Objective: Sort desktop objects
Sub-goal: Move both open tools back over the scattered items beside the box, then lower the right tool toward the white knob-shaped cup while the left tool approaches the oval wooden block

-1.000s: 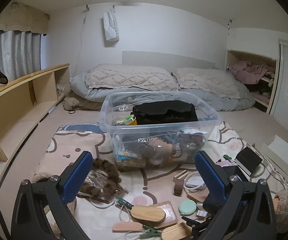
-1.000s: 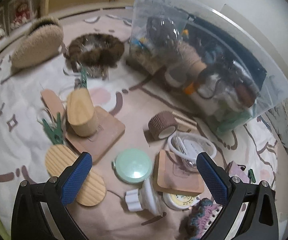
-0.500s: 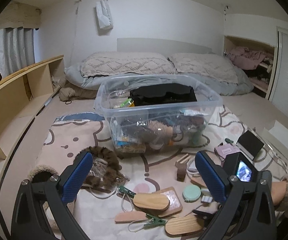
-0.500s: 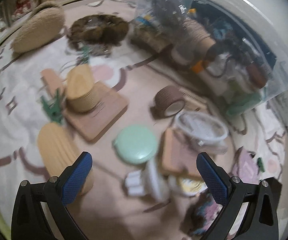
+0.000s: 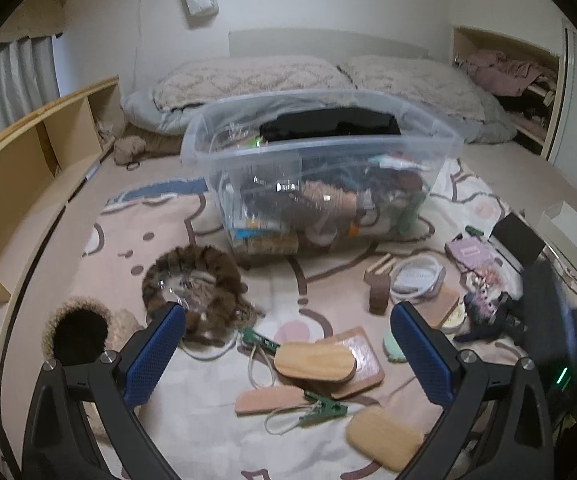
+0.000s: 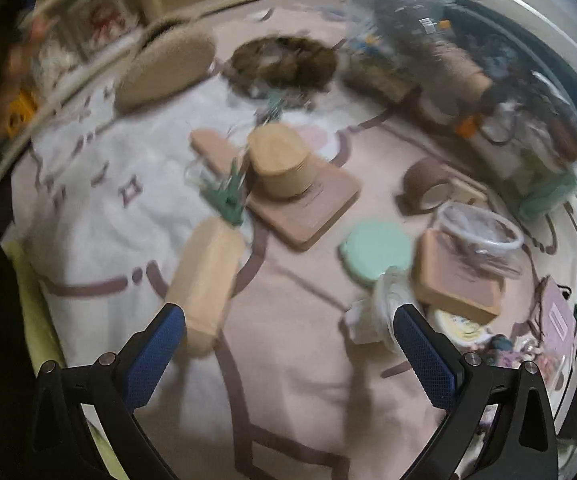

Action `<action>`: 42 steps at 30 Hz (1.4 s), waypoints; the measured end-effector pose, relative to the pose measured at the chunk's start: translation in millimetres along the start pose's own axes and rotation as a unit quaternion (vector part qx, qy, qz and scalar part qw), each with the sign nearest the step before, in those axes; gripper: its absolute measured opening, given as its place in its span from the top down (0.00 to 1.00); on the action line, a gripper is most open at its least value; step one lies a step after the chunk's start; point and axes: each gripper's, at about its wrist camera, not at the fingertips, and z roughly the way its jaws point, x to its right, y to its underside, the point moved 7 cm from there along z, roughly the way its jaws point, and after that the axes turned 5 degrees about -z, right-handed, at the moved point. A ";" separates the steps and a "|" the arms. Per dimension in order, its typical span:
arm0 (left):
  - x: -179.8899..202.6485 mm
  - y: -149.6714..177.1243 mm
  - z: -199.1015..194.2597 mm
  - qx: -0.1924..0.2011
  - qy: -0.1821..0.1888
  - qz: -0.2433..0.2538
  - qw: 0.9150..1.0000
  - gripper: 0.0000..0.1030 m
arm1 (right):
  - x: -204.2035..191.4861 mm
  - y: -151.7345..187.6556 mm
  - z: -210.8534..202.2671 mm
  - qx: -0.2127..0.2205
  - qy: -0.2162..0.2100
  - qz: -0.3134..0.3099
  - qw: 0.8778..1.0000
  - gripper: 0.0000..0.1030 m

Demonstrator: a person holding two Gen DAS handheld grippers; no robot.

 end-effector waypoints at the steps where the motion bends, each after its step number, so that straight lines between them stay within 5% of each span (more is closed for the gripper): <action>1: 0.1 1.3 1.4 -0.005 0.003 -0.002 1.000 0.00 | 8.0 -2.9 -5.7 0.009 0.001 0.013 1.000 0.00; 10: 7.8 5.3 9.7 -0.038 0.043 -0.014 0.998 0.00 | 93.5 -9.8 -32.0 0.054 0.025 0.211 0.976 0.00; 12: 7.0 4.8 10.8 -0.040 0.040 -0.012 0.998 0.00 | 100.8 -6.7 -29.8 0.052 0.023 0.231 0.971 0.07; 14: 6.6 5.4 12.2 -0.040 0.038 -0.007 0.998 0.00 | 102.5 -7.6 -26.1 0.049 0.010 0.233 0.971 0.27; 17: 6.1 7.1 14.5 -0.046 0.040 -0.007 0.998 0.00 | 101.6 -8.6 -19.2 0.041 -0.006 0.240 0.970 0.40; 21: 8.9 8.7 17.9 -0.052 0.041 -0.001 0.998 0.00 | 90.6 -12.5 -2.2 0.018 -0.036 0.233 0.972 0.51; 28: 16.0 9.5 16.3 -0.050 0.042 0.016 0.998 0.00 | 82.6 -1.6 24.5 -0.040 -0.007 0.208 0.977 0.73; 42: 28.4 23.5 23.8 -0.076 0.049 0.026 0.996 0.00 | 48.6 61.7 18.3 -0.111 -0.041 0.190 0.975 0.75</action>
